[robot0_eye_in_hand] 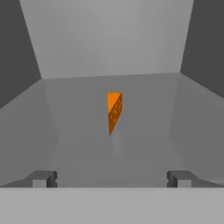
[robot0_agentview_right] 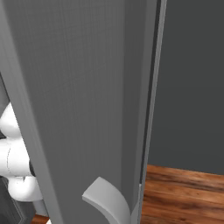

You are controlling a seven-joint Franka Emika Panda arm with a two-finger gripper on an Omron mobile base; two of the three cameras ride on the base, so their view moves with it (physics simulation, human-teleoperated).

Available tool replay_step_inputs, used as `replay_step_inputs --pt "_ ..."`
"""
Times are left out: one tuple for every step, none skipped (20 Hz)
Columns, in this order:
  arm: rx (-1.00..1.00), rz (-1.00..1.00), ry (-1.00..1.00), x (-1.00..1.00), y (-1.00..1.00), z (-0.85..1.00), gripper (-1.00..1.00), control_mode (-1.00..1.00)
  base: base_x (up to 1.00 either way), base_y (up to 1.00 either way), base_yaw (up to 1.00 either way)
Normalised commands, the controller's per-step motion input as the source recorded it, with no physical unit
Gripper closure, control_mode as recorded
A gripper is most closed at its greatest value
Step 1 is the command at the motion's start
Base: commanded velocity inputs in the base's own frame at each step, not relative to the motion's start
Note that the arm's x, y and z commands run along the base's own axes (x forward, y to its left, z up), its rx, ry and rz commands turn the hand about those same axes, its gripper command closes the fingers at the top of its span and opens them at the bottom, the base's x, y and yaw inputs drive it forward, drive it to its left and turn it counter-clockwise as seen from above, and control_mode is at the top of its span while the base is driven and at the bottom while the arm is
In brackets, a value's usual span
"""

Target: Pick the cheese from the fridge and the cheese grater from the cabinet and place them next to the salad bowl.

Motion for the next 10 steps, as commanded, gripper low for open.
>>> replay_step_inputs --pt "0.02 0.0 -0.02 0.33 -0.01 0.03 -1.0 -1.0 0.0 0.0 0.0" --pt "0.03 0.0 0.0 0.38 0.0 0.05 -1.0 -1.0 0.0 0.0 0.0" --pt "0.03 0.0 0.0 0.4 -0.03 0.09 -1.0 -1.0 0.0 0.0 0.0" --pt "0.03 0.0 0.0 0.39 -0.04 0.15 -1.0 -1.0 0.0 0.0 0.0" --pt "0.03 0.0 0.0 0.35 -0.03 0.2 -1.0 -1.0 0.0 0.0 0.0" --pt "0.04 0.0 0.0 0.38 -0.02 0.21 -1.0 -1.0 0.0 0.0 0.0" --pt "0.04 0.0 0.01 0.38 -0.03 0.21 -1.0 -1.0 0.0 0.0 0.0" --pt "0.04 0.0 0.03 0.38 -0.03 0.19 -1.0 -1.0 0.0 0.0 0.0" --pt "0.04 0.0 0.02 0.38 -0.04 0.18 -1.0 -1.0 0.0 0.0 0.0" --pt "0.04 0.0 0.0 0.39 -0.04 0.12 -1.0 -1.0 0.0 0.0 0.0"
